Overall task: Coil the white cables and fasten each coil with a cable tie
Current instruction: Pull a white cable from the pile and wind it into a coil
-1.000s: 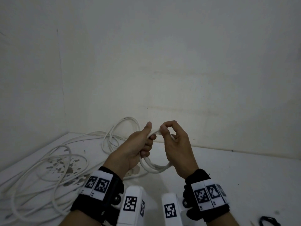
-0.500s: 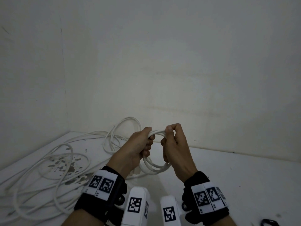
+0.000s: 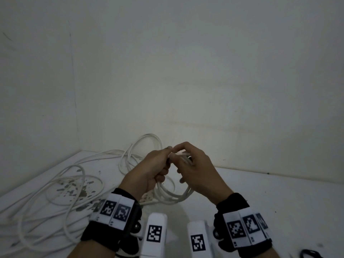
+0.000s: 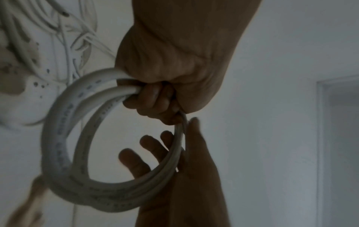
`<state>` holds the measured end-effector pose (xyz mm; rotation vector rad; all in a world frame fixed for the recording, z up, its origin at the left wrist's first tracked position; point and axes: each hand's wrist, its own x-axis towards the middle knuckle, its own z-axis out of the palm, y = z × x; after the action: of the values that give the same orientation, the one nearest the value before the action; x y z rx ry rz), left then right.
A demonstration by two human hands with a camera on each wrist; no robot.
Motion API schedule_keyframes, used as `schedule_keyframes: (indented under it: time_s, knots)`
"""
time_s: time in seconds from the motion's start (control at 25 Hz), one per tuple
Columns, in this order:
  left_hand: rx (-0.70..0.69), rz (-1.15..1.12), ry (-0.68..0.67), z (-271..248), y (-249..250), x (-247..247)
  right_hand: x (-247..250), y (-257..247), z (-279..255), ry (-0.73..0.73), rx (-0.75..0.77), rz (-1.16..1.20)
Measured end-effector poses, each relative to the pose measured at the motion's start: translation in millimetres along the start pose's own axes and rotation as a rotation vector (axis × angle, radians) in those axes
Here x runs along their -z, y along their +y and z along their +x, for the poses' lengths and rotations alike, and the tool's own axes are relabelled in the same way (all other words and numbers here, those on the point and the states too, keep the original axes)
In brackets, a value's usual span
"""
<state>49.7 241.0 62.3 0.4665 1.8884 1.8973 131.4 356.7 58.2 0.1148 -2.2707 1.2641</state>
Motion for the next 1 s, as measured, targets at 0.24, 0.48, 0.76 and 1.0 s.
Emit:
schedule_keyframes:
  time_s: [0.24, 0.48, 0.76, 1.0]
  knots:
    - [0.092, -0.335, -0.272, 1.8, 4.5, 1.2, 0.3, 14.7, 2.6, 0.148, 0.080, 0.066]
    - [-0.041, -0.133, -0.216, -5.2, 6.3, 7.3, 2.5, 19.7, 1.2, 0.132, 0.112, 0.167]
    - [-0.153, -0.294, 0.083, -6.4, 7.4, -18.9, -2.5, 23.3, 3.0, 0.205, 0.131, 0.216]
    - [-0.202, -0.321, 0.236, -6.4, 9.0, -16.5, -8.1, 18.2, 0.9, 0.194, 0.135, 0.289]
